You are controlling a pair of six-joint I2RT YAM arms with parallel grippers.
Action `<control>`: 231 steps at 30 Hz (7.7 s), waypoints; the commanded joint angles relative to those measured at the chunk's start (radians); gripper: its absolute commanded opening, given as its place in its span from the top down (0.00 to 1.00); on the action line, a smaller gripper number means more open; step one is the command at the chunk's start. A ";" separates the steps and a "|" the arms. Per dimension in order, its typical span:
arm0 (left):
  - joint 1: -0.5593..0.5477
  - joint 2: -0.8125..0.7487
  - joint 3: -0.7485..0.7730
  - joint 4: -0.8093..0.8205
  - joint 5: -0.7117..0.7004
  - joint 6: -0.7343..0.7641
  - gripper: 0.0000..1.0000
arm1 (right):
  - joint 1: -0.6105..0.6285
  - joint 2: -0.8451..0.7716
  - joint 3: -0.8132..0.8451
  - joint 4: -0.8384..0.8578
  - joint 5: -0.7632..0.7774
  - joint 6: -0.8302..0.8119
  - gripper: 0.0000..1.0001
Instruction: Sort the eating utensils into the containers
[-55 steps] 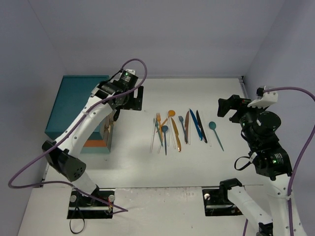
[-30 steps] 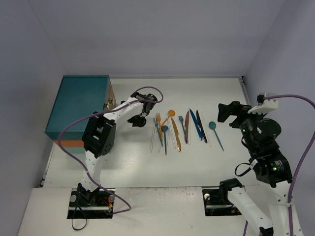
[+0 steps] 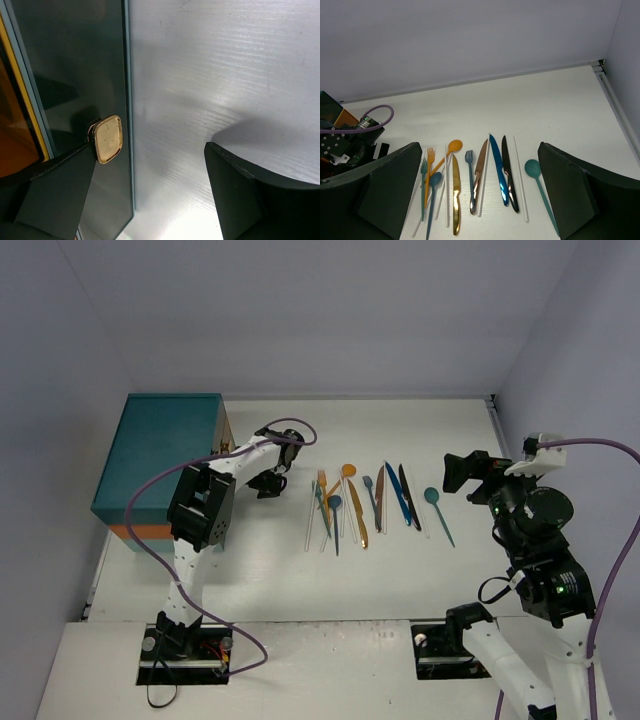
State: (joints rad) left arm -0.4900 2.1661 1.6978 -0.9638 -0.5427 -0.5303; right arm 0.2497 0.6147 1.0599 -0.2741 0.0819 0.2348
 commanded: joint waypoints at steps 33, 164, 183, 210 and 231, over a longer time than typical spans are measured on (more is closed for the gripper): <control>-0.212 0.030 0.178 0.059 0.366 -0.152 0.18 | 0.006 -0.005 0.008 0.058 0.027 -0.028 0.00; -0.452 0.207 0.557 -0.029 0.333 -0.481 0.63 | 0.008 0.076 -0.037 -0.207 0.008 0.106 0.02; -0.446 0.283 0.523 -0.029 0.388 -0.531 0.78 | 0.008 0.053 -0.026 -0.238 0.006 0.106 0.02; -0.412 -0.137 0.450 -0.045 0.268 -0.306 1.00 | 0.007 0.091 0.009 -0.245 0.020 0.057 0.02; -0.033 -0.227 0.093 -0.016 0.327 -0.017 1.00 | 0.008 0.212 -0.052 -0.241 0.005 0.095 0.02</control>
State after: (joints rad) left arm -0.5616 1.9546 1.8074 -1.0169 -0.2143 -0.6138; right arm 0.2504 0.7918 1.0302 -0.5577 0.0952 0.3117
